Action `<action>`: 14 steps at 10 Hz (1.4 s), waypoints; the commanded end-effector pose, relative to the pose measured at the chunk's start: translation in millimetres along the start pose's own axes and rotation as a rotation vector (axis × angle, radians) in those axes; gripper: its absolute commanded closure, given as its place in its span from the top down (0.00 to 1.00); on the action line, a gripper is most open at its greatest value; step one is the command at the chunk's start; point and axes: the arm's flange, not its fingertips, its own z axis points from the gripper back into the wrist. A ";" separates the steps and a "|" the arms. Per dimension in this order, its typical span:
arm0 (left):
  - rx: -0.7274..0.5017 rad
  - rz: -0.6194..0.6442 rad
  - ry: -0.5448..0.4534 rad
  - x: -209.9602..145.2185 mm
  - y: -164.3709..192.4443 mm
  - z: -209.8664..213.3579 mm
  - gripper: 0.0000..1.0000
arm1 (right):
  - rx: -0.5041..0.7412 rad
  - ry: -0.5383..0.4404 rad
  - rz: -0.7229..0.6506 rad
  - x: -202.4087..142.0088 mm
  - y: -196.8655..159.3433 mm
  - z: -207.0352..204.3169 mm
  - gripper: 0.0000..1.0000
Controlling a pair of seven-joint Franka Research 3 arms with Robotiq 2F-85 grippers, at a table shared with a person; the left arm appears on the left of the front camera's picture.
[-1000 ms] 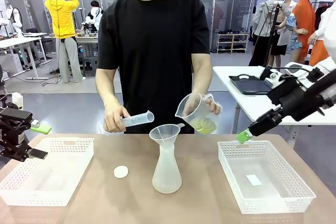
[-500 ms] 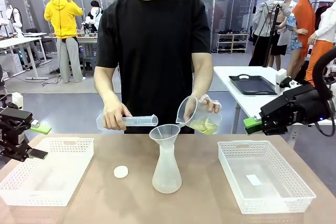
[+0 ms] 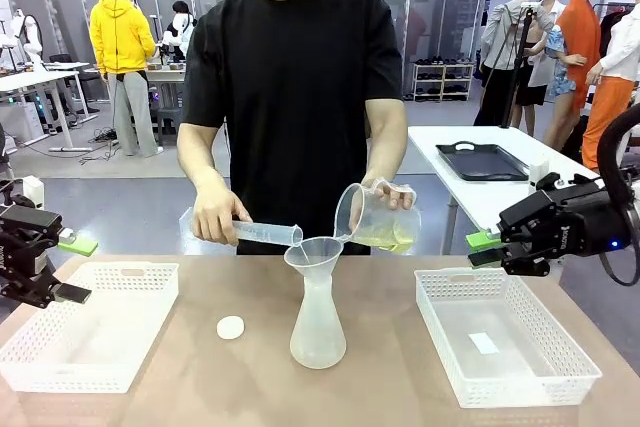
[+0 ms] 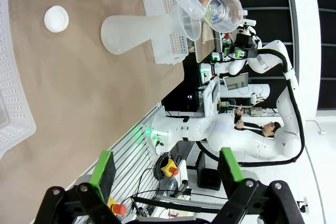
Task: Prepare the solutions needed for the experiment.
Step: Once the solution is in the Big flask , pick up the Plastic Funnel and place it back into the right Organizing basket.
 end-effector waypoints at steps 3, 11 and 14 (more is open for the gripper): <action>-0.026 -0.009 -0.007 1.0 -3.5 -0.4 1.00 | 0.000 0.000 0.000 0.0 0.0 0.0 0.36; -0.026 -0.009 -0.007 1.0 -3.5 -0.4 1.00 | 0.004 0.004 -0.017 -0.9 -3.6 2.9 0.56; -0.026 -0.009 -0.007 1.0 -3.5 -0.4 1.00 | 0.027 -0.021 -0.056 1.0 -10.9 3.7 0.60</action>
